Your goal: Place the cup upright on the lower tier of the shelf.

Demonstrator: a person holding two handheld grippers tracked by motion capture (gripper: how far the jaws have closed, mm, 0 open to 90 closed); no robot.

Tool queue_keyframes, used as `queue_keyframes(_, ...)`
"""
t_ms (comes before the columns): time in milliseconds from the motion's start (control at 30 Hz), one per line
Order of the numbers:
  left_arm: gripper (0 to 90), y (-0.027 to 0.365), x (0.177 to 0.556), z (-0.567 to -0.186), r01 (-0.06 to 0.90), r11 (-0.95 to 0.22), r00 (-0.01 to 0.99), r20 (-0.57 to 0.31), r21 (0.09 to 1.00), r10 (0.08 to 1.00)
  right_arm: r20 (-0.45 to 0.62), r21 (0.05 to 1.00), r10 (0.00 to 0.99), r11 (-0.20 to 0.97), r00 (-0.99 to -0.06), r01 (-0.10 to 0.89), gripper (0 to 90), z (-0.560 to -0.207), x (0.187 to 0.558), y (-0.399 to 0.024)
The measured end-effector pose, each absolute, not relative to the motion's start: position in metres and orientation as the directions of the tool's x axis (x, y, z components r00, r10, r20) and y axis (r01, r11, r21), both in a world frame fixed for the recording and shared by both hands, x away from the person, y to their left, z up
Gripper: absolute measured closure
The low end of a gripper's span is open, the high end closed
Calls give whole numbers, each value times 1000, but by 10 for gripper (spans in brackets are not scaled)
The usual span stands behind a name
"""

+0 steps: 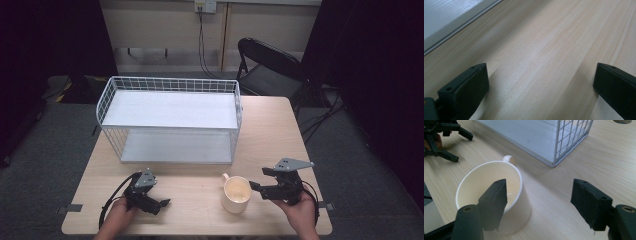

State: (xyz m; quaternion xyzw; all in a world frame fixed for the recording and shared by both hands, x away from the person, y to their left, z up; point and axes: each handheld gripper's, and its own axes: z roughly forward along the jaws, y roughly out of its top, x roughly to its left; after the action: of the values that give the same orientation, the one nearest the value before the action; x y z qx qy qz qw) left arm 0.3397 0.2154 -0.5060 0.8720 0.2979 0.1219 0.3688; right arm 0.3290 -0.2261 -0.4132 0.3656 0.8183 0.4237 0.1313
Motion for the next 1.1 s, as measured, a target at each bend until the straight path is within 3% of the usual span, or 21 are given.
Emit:
queue_keyframes(533, 0, 215, 340, -506, 429, -551, 793, -7, 716, 610, 79, 773, 699, 407, -711, 486, 340, -425, 333, -203)
queue_keyframes(1100, 0, 215, 340, -506, 430, -550, 793, -7, 716, 610, 75, 764, 697, 420, -713, 490, 631, -433, 335, -195)
